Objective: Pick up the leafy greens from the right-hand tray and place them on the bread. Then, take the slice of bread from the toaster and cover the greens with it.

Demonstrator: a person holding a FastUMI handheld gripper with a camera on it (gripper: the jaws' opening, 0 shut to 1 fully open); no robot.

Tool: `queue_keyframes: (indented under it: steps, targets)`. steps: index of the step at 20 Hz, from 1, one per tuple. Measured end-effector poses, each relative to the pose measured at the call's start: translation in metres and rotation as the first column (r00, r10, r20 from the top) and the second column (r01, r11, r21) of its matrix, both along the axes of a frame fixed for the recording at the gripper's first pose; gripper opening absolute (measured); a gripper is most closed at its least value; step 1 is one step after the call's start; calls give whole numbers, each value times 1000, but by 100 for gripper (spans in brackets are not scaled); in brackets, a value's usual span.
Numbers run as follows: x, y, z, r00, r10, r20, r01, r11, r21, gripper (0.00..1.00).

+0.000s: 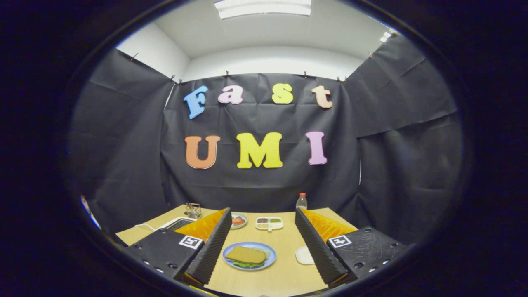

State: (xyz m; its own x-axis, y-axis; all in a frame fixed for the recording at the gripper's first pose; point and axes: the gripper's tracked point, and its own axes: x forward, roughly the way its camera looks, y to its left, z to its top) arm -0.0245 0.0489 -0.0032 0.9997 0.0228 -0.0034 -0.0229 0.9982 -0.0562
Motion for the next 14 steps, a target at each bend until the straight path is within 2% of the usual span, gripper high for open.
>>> queue_keyframes:
  steps: [6,14]
  targets:
    - [-11,-15,0,1000,-8,7,8,1000,2,95]
    - [-1,-23,-13,1000,-1,-7,1,1000,23,95]
